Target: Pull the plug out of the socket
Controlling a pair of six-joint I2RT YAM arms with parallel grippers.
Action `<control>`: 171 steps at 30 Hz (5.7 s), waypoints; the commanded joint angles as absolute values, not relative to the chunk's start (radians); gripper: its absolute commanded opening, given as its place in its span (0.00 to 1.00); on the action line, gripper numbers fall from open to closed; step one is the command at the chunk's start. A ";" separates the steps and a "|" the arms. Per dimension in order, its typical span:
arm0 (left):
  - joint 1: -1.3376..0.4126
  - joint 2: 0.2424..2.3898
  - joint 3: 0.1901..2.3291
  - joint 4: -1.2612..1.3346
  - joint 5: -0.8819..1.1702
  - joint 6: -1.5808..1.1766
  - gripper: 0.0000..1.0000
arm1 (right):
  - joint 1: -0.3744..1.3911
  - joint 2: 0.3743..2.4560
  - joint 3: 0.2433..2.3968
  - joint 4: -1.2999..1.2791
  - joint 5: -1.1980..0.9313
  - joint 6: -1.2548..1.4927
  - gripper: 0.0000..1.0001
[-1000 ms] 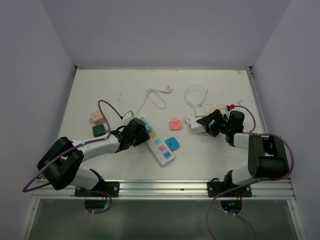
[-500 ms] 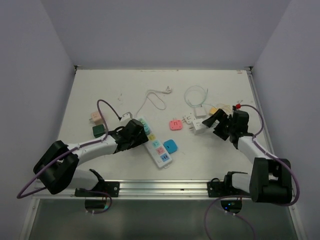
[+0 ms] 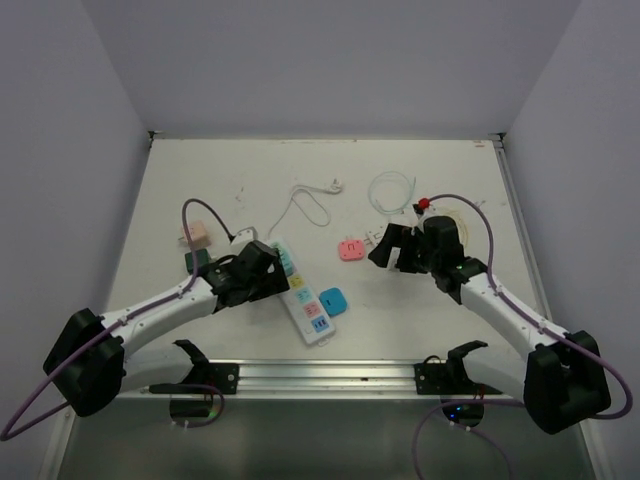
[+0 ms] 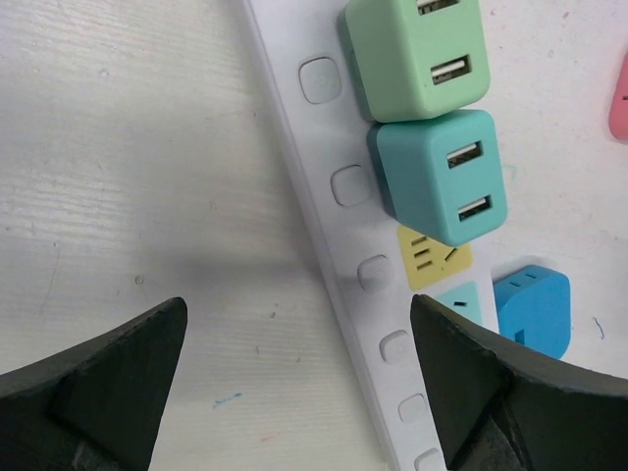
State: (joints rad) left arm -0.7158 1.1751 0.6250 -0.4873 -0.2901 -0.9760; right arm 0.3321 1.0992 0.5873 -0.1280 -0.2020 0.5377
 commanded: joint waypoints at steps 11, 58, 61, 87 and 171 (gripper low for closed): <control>-0.847 1.253 0.751 -0.595 -0.353 -1.313 1.00 | 0.454 1.127 0.588 -0.092 -0.118 0.535 0.98; -1.003 1.347 0.792 -0.448 -0.515 -1.396 0.22 | 0.476 1.111 0.511 0.063 -0.471 0.613 0.96; -1.003 1.238 0.721 -0.341 -0.532 -1.342 0.10 | 0.505 1.095 0.515 0.086 -0.497 0.661 0.94; -1.003 1.138 0.376 0.172 -0.518 -1.261 0.00 | 0.822 1.256 0.621 0.040 -0.196 0.954 0.79; -0.950 1.195 0.342 0.173 -0.433 -1.298 0.00 | 0.402 0.974 0.454 -0.025 -0.284 0.753 0.98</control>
